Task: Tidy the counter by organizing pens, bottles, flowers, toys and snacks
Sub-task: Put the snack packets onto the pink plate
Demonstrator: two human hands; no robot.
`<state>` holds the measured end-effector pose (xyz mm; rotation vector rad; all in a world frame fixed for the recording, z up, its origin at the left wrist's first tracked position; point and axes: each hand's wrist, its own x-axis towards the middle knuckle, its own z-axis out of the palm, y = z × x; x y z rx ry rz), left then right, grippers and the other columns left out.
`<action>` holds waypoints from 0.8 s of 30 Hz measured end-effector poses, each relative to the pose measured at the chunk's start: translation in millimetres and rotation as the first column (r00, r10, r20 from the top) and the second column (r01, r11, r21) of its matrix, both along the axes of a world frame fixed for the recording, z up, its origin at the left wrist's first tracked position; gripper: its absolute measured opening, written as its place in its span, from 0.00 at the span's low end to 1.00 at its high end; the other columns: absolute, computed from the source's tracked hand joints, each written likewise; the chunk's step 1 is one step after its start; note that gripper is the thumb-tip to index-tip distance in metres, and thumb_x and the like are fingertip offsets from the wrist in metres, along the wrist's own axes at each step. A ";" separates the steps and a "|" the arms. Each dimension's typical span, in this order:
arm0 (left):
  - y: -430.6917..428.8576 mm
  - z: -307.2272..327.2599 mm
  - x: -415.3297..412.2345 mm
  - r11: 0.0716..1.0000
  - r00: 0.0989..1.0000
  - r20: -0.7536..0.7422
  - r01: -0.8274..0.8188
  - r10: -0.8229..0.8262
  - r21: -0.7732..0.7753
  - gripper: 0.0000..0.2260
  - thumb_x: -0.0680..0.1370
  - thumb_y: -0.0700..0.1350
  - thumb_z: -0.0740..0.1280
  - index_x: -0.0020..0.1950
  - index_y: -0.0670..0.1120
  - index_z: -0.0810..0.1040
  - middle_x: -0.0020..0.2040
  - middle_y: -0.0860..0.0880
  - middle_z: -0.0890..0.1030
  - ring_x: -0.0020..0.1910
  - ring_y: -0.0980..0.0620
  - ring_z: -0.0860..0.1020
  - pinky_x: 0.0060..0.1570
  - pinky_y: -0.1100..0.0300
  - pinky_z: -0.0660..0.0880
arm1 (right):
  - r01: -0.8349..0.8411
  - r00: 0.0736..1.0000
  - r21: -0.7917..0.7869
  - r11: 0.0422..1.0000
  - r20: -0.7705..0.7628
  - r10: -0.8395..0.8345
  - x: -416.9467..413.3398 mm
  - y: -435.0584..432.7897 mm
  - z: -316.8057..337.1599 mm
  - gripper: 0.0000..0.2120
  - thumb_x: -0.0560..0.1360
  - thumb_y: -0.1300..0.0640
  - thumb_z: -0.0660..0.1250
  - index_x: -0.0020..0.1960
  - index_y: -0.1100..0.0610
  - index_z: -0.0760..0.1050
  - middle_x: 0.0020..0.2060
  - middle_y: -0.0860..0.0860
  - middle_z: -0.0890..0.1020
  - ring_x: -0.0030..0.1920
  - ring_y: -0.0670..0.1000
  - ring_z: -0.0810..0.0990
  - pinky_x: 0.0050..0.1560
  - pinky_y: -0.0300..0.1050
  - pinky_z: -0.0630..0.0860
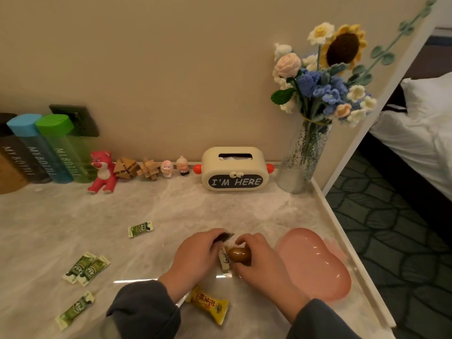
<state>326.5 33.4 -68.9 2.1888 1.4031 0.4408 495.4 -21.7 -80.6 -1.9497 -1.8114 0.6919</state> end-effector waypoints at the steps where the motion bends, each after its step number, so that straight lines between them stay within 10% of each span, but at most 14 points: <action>1: 0.1 4.1 4.5 1.000 1.000 0.026 -0.011 0.011 0.000 0.14 0.80 0.49 0.61 0.65 0.62 0.72 0.57 0.59 0.80 0.55 0.57 0.77 0.54 0.59 0.75 | 0.031 0.999 0.031 0.999 -0.034 -0.030 1.6 -1.9 3.9 0.19 0.69 0.45 0.68 0.58 0.39 0.68 0.50 0.39 0.69 0.45 0.43 0.76 0.42 0.33 0.72; 6: -1.4 22.9 44.1 0.999 0.970 0.240 -0.039 0.043 -0.022 0.12 0.80 0.50 0.59 0.60 0.64 0.63 0.47 0.60 0.78 0.42 0.62 0.77 0.40 0.62 0.77 | 0.225 0.969 0.161 0.961 -0.137 -0.204 25.0 -20.0 25.5 0.19 0.70 0.47 0.70 0.57 0.37 0.67 0.49 0.38 0.72 0.47 0.35 0.74 0.42 0.30 0.72; 10: -6.7 22.2 87.8 0.980 0.913 0.406 0.037 0.048 -0.198 0.12 0.80 0.43 0.58 0.58 0.59 0.65 0.52 0.55 0.77 0.47 0.60 0.77 0.48 0.59 0.76 | 0.444 0.896 0.214 0.870 -0.130 -0.425 58.4 -41.8 33.9 0.18 0.68 0.46 0.72 0.54 0.36 0.69 0.47 0.34 0.71 0.48 0.33 0.72 0.42 0.27 0.65; 14: -13.5 14.1 122.1 0.981 0.933 0.355 0.123 -0.063 -0.150 0.15 0.78 0.41 0.61 0.60 0.58 0.70 0.57 0.56 0.71 0.50 0.62 0.73 0.49 0.71 0.67 | 0.581 0.813 0.247 0.775 -0.147 -0.563 81.2 -57.8 29.5 0.15 0.64 0.43 0.72 0.49 0.36 0.73 0.45 0.37 0.76 0.45 0.36 0.74 0.41 0.33 0.69; 24: -19.3 -9.2 158.6 0.991 0.985 0.112 0.129 -0.133 0.045 0.17 0.73 0.50 0.70 0.59 0.64 0.71 0.52 0.57 0.77 0.50 0.59 0.76 0.53 0.61 0.75 | 0.671 0.700 0.261 0.694 0.083 -0.709 98.1 -69.6 -3.6 0.16 0.62 0.40 0.68 0.48 0.42 0.72 0.45 0.40 0.71 0.53 0.46 0.69 0.57 0.45 0.63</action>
